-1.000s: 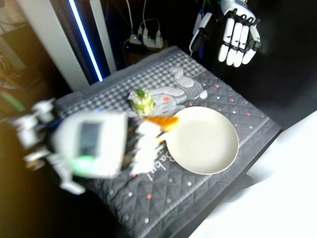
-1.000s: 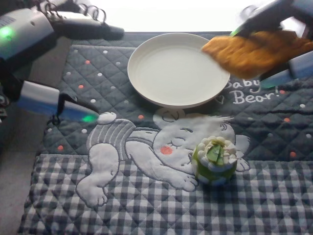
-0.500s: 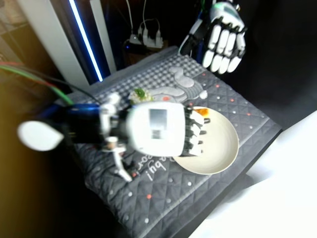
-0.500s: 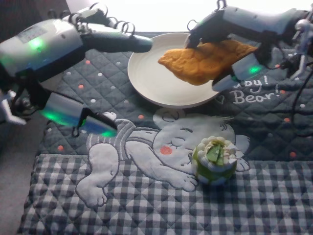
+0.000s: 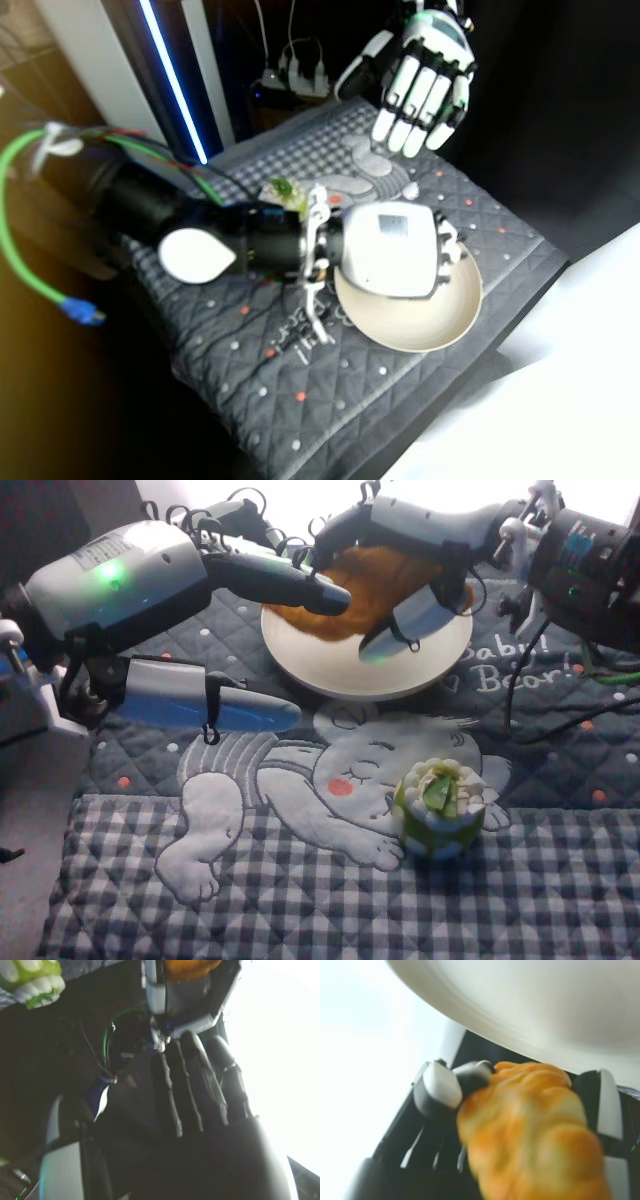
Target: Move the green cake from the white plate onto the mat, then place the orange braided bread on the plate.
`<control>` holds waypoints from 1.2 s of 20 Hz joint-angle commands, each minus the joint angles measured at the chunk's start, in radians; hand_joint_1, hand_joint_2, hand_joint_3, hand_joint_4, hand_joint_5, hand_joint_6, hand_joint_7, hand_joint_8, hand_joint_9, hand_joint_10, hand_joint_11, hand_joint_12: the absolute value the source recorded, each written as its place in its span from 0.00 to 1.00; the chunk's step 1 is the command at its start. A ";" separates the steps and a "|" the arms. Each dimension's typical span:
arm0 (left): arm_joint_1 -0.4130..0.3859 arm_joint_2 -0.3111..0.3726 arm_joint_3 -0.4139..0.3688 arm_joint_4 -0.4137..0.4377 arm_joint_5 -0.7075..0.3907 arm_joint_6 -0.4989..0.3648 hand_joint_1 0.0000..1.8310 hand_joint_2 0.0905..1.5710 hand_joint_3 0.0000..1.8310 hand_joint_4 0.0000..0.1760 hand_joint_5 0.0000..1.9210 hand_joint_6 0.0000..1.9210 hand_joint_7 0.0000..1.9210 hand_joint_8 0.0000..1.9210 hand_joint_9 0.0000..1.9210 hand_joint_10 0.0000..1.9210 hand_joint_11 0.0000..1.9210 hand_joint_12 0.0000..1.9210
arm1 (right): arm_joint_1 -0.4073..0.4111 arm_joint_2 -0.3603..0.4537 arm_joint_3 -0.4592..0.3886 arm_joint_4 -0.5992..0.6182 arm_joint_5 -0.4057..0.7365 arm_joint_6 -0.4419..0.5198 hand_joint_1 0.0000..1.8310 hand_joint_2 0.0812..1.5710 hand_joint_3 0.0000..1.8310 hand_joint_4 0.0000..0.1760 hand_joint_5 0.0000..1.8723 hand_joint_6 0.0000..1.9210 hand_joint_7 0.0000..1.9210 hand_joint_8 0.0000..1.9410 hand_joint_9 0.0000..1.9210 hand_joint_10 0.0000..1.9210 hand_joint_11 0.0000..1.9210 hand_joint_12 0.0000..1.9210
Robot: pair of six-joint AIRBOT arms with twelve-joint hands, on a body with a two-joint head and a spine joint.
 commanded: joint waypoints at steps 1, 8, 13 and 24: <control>-0.013 -0.002 0.004 -0.032 -0.110 -0.007 0.44 0.71 0.32 0.00 0.38 0.01 0.36 0.01 0.33 0.02 0.00 0.71 | 0.015 0.014 0.007 0.044 0.094 0.002 0.63 0.82 0.00 0.00 0.33 0.78 0.35 0.86 0.53 1.00 0.61 1.00; -0.012 -0.003 0.003 -0.029 -0.113 -0.035 0.27 0.62 0.33 0.00 0.35 0.00 0.35 0.00 0.32 0.01 0.00 0.63 | 0.015 0.016 -0.010 0.032 0.094 0.002 0.53 0.60 0.00 0.51 0.08 0.00 0.14 0.08 0.18 0.32 0.13 0.77; -0.013 0.005 -0.006 -0.028 -0.132 -0.055 0.54 0.81 0.12 0.00 0.38 0.00 0.39 0.00 0.36 0.02 0.09 0.65 | 0.014 0.039 -0.048 -0.003 0.094 0.002 0.44 0.49 0.00 1.00 0.00 0.00 0.00 0.00 0.00 0.00 0.00 0.04; -0.001 0.082 -0.044 -0.047 -0.156 -0.059 0.23 0.65 0.25 0.00 0.33 0.00 0.36 0.00 0.34 0.01 0.07 0.65 | 0.014 0.313 -0.335 0.006 0.301 -0.089 0.36 0.53 0.01 0.99 0.00 0.00 0.00 0.00 0.00 0.00 0.01 0.01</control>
